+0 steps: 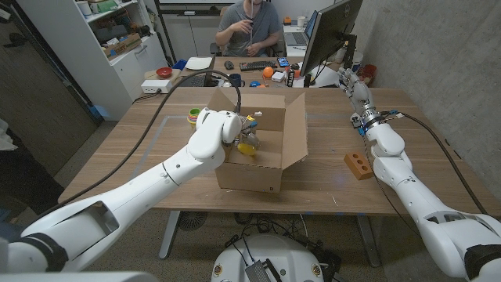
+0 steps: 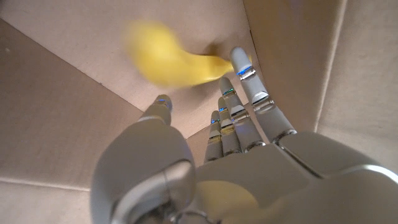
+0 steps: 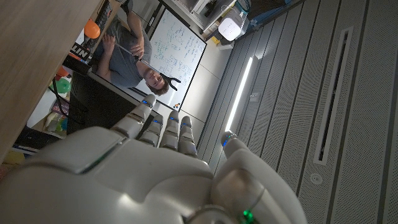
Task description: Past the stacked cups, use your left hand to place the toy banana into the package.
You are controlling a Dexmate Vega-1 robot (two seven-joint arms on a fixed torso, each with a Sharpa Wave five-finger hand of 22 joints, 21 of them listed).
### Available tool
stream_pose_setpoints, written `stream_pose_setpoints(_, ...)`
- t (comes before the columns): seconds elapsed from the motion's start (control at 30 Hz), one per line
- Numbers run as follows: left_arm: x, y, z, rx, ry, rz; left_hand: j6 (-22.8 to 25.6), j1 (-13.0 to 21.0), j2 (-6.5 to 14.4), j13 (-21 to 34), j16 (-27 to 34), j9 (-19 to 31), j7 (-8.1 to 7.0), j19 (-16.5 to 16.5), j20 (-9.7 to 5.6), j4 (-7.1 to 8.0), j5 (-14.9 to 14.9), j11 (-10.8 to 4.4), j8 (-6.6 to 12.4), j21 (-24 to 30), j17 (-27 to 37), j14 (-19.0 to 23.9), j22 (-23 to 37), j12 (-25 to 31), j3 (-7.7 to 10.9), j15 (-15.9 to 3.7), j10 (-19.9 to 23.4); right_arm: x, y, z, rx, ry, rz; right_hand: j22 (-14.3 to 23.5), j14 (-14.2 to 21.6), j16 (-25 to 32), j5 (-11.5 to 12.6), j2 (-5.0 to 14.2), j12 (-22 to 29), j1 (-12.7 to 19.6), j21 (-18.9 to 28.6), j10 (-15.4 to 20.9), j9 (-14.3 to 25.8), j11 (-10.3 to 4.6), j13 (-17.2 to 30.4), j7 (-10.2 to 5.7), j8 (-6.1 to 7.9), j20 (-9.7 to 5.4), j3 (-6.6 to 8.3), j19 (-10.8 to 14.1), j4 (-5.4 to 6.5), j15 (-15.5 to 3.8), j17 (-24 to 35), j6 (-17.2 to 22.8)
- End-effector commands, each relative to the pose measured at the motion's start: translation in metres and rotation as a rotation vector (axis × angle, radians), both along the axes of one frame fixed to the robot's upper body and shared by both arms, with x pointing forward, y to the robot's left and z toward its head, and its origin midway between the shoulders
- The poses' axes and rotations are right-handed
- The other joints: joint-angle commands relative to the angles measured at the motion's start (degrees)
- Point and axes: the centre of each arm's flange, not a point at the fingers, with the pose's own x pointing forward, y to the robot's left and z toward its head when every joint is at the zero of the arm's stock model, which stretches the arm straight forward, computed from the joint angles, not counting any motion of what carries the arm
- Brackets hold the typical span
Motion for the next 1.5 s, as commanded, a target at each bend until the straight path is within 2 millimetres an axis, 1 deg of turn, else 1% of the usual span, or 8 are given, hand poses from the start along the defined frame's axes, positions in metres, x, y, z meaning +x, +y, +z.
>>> stream_pose_setpoints(0.03, 0.002, 0.009, 0.004, -0.093, 0.064, -0.021, -1.00, -6.32, -3.77, -0.17, 0.30, -0.15, 3.58, 0.06, 2.56, 2.38, 1.07, 1.55, 0.48, -3.48, -0.14, -3.82, 0.02, 0.37, -4.49, 2.68, -2.02, 0.003, 0.003, -0.001, -0.008, 0.007, -0.004, 0.10, 0.39, 0.10, 0.42, -0.16, 0.01, 0.33, 0.14, 0.48, 0.30, 0.10, 0.26, 0.07, -0.28, -1.49, 0.20, 0.29, -0.25, -1.08, 0.16, 0.14)
stream_pose_setpoints(0.17, 0.000, 0.010, 0.006, -0.078, 0.048, -0.018, -1.97, -9.30, -4.58, -0.23, 0.27, -0.21, 3.87, -0.62, 4.88, 3.86, 1.60, 3.18, 0.31, -5.57, -0.16, -5.69, 0.05, 0.20, -6.45, 4.72, -3.53, 0.003, 0.003, -0.001, -0.009, 0.006, -0.004, 0.10, 0.40, 0.10, 0.42, -0.14, 0.00, 0.32, 0.13, 0.50, 0.31, 0.13, 0.26, 0.09, -0.28, -1.50, 0.20, 0.30, -0.27, -1.05, 0.17, 0.15)
stream_pose_setpoints(0.47, -0.006, 0.011, 0.009, -0.080, 0.035, -0.024, -3.82, -11.16, -4.65, -0.27, 0.10, -0.21, 3.86, -1.89, 6.29, 4.91, 2.14, 4.09, 0.10, -7.84, -0.19, -7.88, 0.09, -0.05, -7.78, 6.02, -5.80, 0.003, 0.003, -0.001, -0.002, 0.006, -0.002, 0.10, 0.42, 0.09, 0.43, -0.10, -0.05, 0.34, 0.11, 0.46, 0.31, 0.09, 0.27, 0.08, -0.29, -1.51, 0.20, 0.30, -0.31, -1.12, 0.16, 0.18)
stream_pose_setpoints(0.53, -0.008, 0.011, 0.010, -0.097, 0.024, -0.035, -4.56, -11.51, -4.69, -0.27, 0.08, -0.22, 3.47, -2.11, 6.93, 5.11, 2.29, 4.21, 0.02, -8.40, -0.21, -8.47, 0.11, 0.03, -8.10, 6.49, -6.12, 0.003, 0.003, -0.001, -0.001, 0.009, 0.002, 0.10, 0.39, 0.07, 0.43, -0.09, -0.06, 0.34, 0.11, 0.47, 0.31, 0.14, 0.27, 0.07, -0.29, -1.49, 0.20, 0.31, -0.32, -1.11, 0.16, 0.17)
stream_pose_setpoints(0.6, -0.011, 0.010, 0.012, -0.082, 0.013, -0.032, -4.76, -11.75, -4.68, -0.27, 0.17, -0.23, 2.05, -2.34, 7.38, 5.26, 2.43, 4.27, 0.14, -8.92, -0.21, -8.68, 0.13, 0.09, -8.34, 6.66, -6.39, 0.002, 0.002, -0.001, -0.009, 0.003, -0.006, 0.10, 0.40, 0.07, 0.43, -0.09, -0.05, 0.34, 0.11, 0.51, 0.31, 0.10, 0.27, 0.05, -0.29, -1.52, 0.20, 0.30, -0.33, -1.09, 0.16, 0.20)
stream_pose_setpoints(0.83, -0.018, 0.009, 0.015, -0.076, -0.007, -0.032, -4.75, -11.88, -4.65, -0.28, 0.24, -0.26, 1.80, -2.47, 7.56, 5.35, 2.61, 4.24, 0.32, -9.52, -0.22, -9.05, 0.16, 0.35, -8.60, 6.81, -6.14, 0.001, 0.003, -0.001, -0.009, 0.005, -0.002, 0.10, 0.45, 0.08, 0.43, -0.09, -0.07, 0.35, 0.10, 0.49, 0.31, 0.20, 0.27, 0.13, -0.30, -1.48, 0.19, 0.32, -0.36, -1.08, 0.16, 0.18)
stream_pose_setpoints(0.93, -0.023, 0.009, 0.019, -0.074, -0.029, -0.028, -3.68, -11.79, -4.55, -0.27, 0.41, -0.28, 1.15, -2.49, 7.55, 5.35, 2.87, 3.49, 0.83, -10.27, -0.22, -9.23, 0.20, 0.86, -8.85, 6.64, -5.10, 0.001, 0.003, -0.001, -0.011, 0.003, -0.001, 0.10, 0.45, 0.08, 0.43, -0.09, -0.07, 0.35, 0.09, 0.53, 0.31, 0.20, 0.27, 0.09, -0.30, -1.44, 0.18, 0.31, -0.38, -1.10, 0.16, 0.20)
stream_pose_setpoints(1.5, -0.043, 0.013, 0.034, -0.095, -0.121, -0.035, -4.07, -10.89, -4.42, -0.24, 0.44, -0.30, 1.84, -2.61, 7.57, 4.95, 3.32, 2.79, 0.67, -11.57, -0.23, -9.97, 0.25, 0.88, -9.05, 6.29, -5.03, -0.001, 0.002, -0.004, -0.013, 0.007, 0.002, 0.10, 0.79, 0.17, 0.41, -0.31, -0.04, 0.19, 0.08, 0.77, 0.31, 0.50, 0.27, 0.61, -0.36, -1.43, -0.01, 0.36, -0.43, -0.73, 0.18, 0.11)
